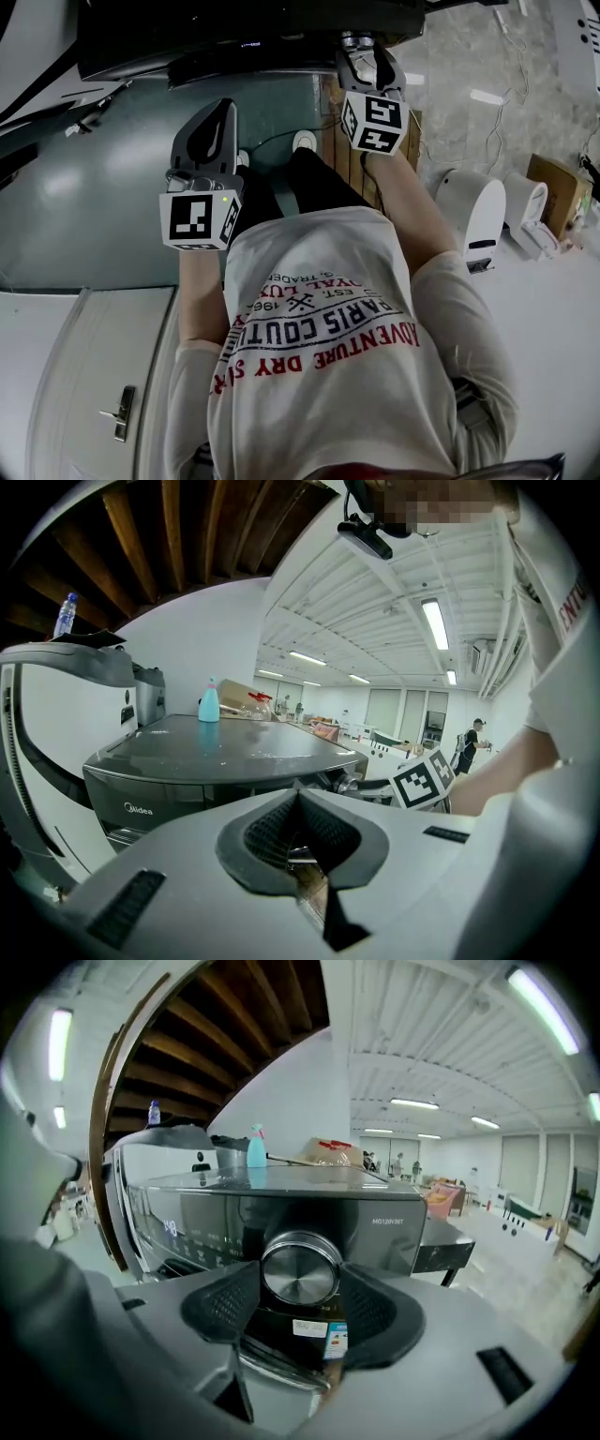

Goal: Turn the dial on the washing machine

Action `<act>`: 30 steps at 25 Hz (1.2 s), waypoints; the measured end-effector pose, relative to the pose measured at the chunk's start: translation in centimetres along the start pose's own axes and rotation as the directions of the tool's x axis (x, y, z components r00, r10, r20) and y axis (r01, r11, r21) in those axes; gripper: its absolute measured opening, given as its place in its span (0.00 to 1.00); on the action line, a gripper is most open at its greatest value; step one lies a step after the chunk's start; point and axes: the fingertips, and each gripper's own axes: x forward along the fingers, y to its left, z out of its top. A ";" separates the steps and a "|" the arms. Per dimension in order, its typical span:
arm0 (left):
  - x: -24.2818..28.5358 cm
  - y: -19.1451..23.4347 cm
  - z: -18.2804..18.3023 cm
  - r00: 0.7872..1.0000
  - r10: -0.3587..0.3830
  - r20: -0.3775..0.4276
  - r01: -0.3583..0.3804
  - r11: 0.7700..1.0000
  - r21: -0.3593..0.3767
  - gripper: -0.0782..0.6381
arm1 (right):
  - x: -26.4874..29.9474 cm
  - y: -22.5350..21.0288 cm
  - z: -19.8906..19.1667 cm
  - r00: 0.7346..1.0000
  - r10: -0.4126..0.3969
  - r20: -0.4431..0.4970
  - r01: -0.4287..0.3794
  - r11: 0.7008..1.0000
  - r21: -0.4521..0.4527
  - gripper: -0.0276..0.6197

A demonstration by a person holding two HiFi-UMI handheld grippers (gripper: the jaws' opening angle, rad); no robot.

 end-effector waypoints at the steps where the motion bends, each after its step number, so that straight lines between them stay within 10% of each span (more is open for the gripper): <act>1: 0.0 -0.1 0.0 1.000 -0.003 0.001 0.003 1.000 0.003 0.13 | 0.0 -0.1 0.0 1.000 0.011 0.002 -0.011 0.999 0.036 0.47; 5: 0.1 -0.3 -0.2 1.000 -0.008 -0.004 0.008 1.000 0.008 0.13 | 0.1 -0.1 -0.1 1.000 0.030 0.000 -0.030 0.997 0.075 0.48; 14: 0.4 -0.9 0.0 0.999 -0.038 -0.012 0.039 0.998 0.050 0.13 | -0.4 1.0 -0.4 0.998 -0.057 0.007 0.056 0.939 -0.338 0.49; 22: 0.6 -1.5 -0.1 0.998 -0.053 -0.021 0.054 0.996 0.076 0.13 | -0.4 0.8 0.3 0.999 -0.041 0.034 0.052 0.884 -0.465 0.48; 30: 0.9 -1.1 -0.4 0.998 -0.050 -0.026 0.052 0.997 0.056 0.13 | -0.3 0.8 0.5 1.000 0.011 0.006 -0.008 0.948 -0.318 0.44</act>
